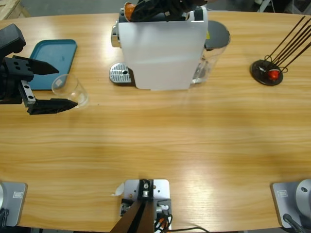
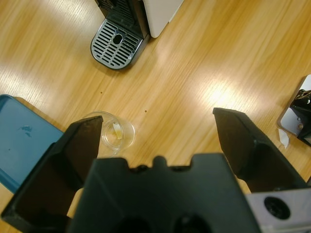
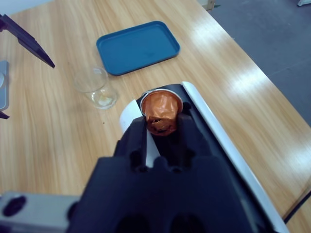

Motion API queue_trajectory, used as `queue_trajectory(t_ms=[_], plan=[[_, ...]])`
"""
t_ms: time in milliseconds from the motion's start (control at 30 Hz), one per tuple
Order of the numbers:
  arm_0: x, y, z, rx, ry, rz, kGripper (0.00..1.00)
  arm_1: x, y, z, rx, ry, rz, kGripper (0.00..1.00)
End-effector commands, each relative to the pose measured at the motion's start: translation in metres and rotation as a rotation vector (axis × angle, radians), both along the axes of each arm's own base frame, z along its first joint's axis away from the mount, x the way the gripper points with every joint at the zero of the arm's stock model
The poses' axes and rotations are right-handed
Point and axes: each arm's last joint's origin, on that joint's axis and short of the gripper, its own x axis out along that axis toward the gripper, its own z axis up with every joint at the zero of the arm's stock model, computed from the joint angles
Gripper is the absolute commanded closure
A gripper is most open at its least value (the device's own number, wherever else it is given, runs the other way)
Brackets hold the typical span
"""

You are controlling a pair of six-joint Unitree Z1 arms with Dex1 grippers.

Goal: Pour coffee

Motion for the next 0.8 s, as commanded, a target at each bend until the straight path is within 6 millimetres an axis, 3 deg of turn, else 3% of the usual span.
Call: queue_trajectory(t_ms=[33, 333, 467, 567, 667, 733, 767, 800], plan=[[-0.004, 0.002, -0.01, 0.018, 0.029, -0.001, 0.0, 0.002, -0.005, -0.012, -0.073, -0.003, -0.097, 0.0], [-0.003, 0.001, -0.01, 0.018, 0.029, -0.001, 0.0, -0.018, -0.006, 0.023, 0.004, -0.054, -0.067, 0.003], [-0.002, 0.0, -0.008, 0.013, 0.022, 0.0, 0.0, -0.055, 0.008, 0.046, 0.087, -0.033, 0.037, 0.036], [-0.002, 0.001, -0.007, 0.012, 0.02, 0.002, 0.0, -0.081, 0.013, 0.053, 0.148, 0.095, 0.059, 0.055], [-0.004, 0.003, -0.002, 0.002, 0.0, 0.008, 0.0, -0.11, 0.011, 0.044, 0.12, 0.234, 0.067, 0.115], [-0.005, 0.006, 0.002, 0.001, -0.024, 0.022, 0.0, -0.125, -0.005, 0.035, 0.074, 0.339, 0.01, 0.127], [-0.006, 0.007, 0.004, 0.0, -0.036, 0.03, 0.0, -0.133, -0.016, 0.032, 0.062, 0.384, -0.059, 0.2], [-0.006, 0.008, 0.006, -0.004, -0.044, 0.038, 0.0, -0.142, -0.034, 0.029, 0.074, 0.43, -0.173, 0.405]])
